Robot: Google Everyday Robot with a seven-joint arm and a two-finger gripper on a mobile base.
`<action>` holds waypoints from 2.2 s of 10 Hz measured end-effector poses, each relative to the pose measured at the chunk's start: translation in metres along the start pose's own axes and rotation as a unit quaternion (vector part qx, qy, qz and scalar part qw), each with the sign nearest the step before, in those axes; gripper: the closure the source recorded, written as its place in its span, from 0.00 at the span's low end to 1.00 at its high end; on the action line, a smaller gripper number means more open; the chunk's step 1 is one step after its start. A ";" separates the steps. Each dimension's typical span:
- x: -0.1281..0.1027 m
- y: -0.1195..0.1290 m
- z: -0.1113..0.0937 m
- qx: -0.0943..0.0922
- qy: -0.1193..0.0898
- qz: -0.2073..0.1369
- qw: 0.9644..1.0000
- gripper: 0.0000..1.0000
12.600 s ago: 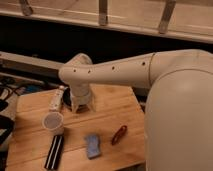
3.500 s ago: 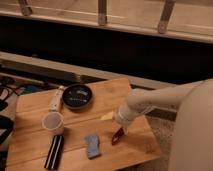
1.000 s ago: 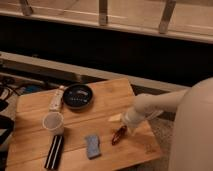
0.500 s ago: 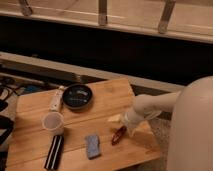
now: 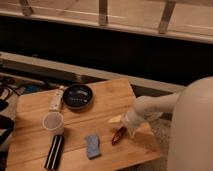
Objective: Place the pepper on the white sponge
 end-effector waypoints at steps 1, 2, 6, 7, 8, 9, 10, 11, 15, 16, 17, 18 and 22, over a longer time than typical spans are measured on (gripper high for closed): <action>0.000 -0.004 0.001 0.000 -0.001 0.005 1.000 0.15; 0.000 -0.006 0.002 0.001 0.000 0.007 1.000 0.15; 0.001 -0.008 0.008 0.002 0.001 0.013 1.000 0.19; 0.002 -0.009 0.009 0.002 0.001 0.015 1.000 0.28; 0.002 -0.010 0.010 0.002 0.001 0.017 1.000 0.37; 0.001 -0.011 0.008 0.002 0.000 0.017 1.000 0.39; 0.002 -0.013 0.006 0.003 0.002 0.019 1.000 0.39; 0.003 -0.014 0.006 0.003 0.002 0.019 1.000 0.41; 0.005 -0.007 0.005 0.004 0.001 0.014 1.000 0.77; 0.006 0.001 0.001 0.005 0.004 0.010 1.000 0.86; 0.008 0.004 -0.004 0.005 0.005 0.008 1.000 0.92; 0.009 0.002 -0.007 0.007 0.005 0.007 1.000 0.92; 0.017 0.045 -0.010 0.011 0.009 -0.023 1.000 0.92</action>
